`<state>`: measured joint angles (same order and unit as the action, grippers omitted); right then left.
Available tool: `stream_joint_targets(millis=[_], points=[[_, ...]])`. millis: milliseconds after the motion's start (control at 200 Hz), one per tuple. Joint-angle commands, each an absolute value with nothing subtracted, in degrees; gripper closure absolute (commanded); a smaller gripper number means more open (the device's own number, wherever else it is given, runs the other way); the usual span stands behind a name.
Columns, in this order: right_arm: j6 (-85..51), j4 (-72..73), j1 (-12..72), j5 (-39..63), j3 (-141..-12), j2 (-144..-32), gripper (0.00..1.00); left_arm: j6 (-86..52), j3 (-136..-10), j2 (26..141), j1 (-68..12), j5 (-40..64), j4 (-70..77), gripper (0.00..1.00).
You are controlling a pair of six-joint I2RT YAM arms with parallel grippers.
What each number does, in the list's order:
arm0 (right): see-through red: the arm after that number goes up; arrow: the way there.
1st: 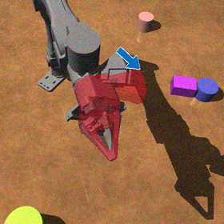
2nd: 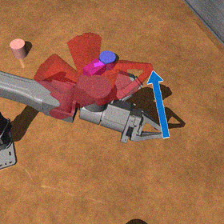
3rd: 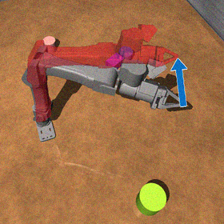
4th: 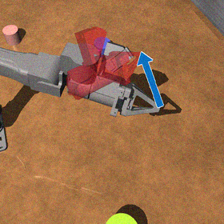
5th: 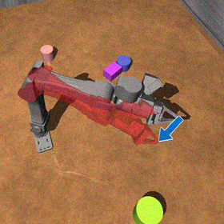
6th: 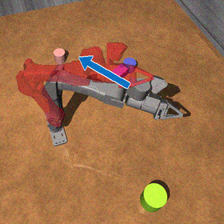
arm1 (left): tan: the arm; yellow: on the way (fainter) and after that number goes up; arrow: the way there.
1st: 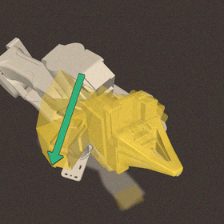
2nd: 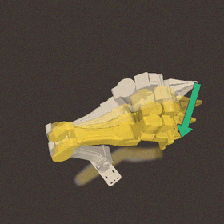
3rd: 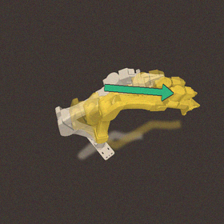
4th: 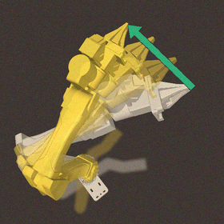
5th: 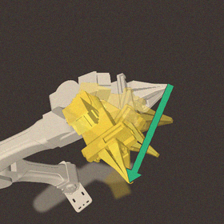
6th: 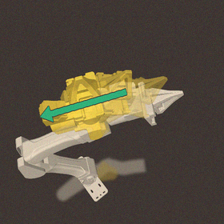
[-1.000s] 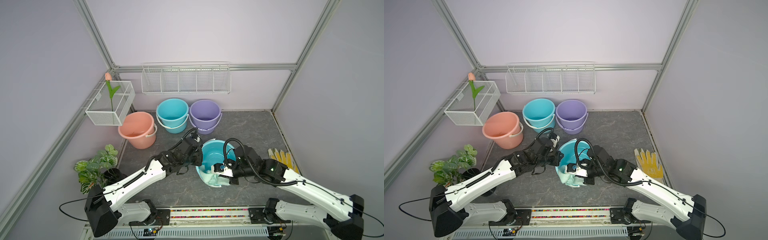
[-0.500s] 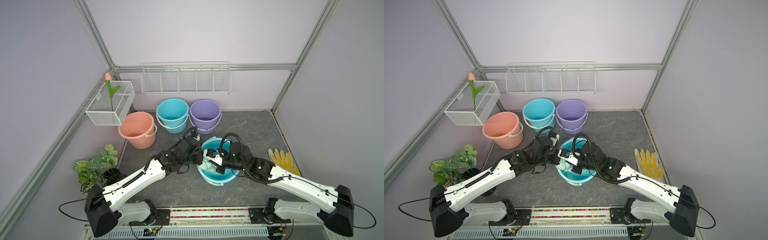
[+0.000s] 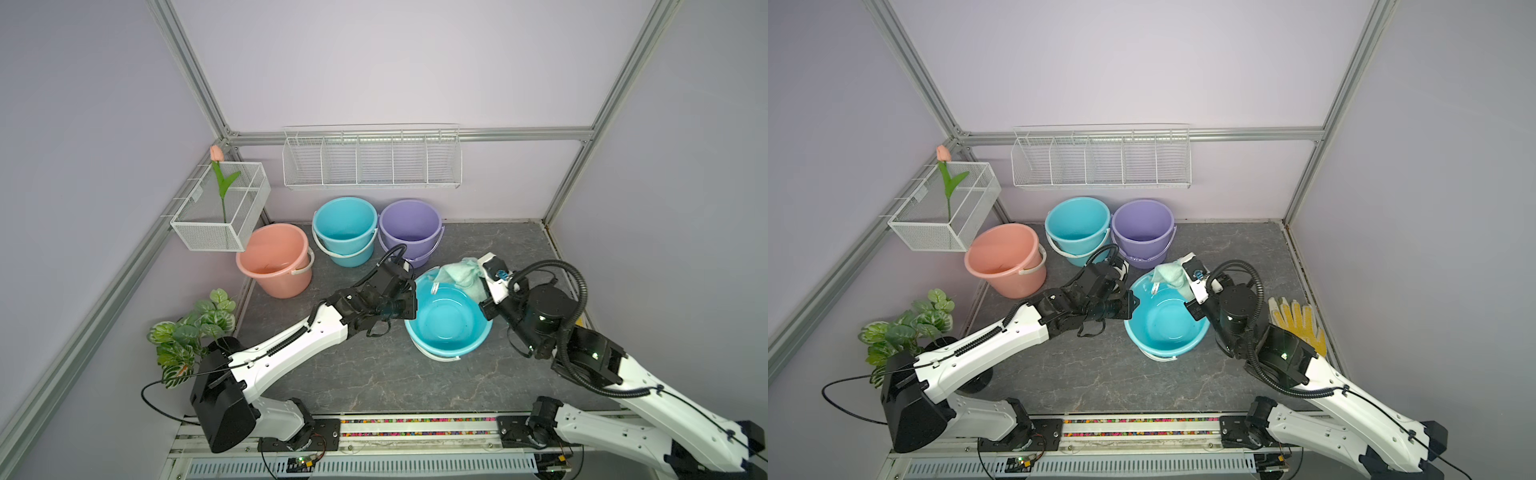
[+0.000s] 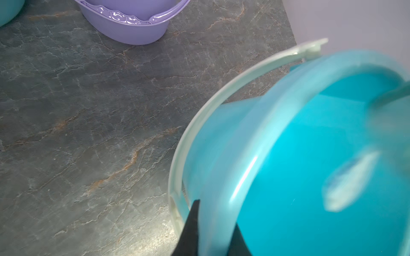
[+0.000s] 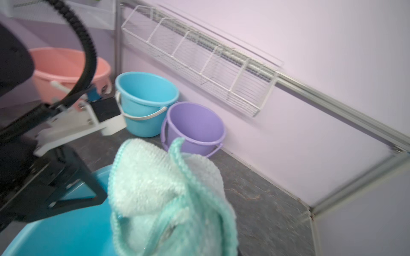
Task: Wipe the inside of the bucket with a cloth
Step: Place the bucket at the corner of the board.
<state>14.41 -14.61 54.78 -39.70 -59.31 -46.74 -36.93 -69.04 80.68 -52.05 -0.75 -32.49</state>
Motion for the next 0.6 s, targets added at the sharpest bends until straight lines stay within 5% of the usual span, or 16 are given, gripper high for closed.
stream_joint_targets(millis=[0, 310, 595], points=[[12.6, -14.3, 54.4, -52.1, -61.5, -44.6, 0.93, -40.4, -75.2, 84.4, -52.1, -0.2, -32.6, 1.00], [14.0, -11.0, 54.3, -56.1, -63.7, -40.7, 0.93, -40.6, -99.7, 102.5, -52.1, -0.2, -38.7, 1.00], [15.3, -11.1, 54.4, -59.9, -66.8, -40.8, 0.93, -36.4, -137.4, 126.8, -50.9, -4.3, -52.0, 1.00]])
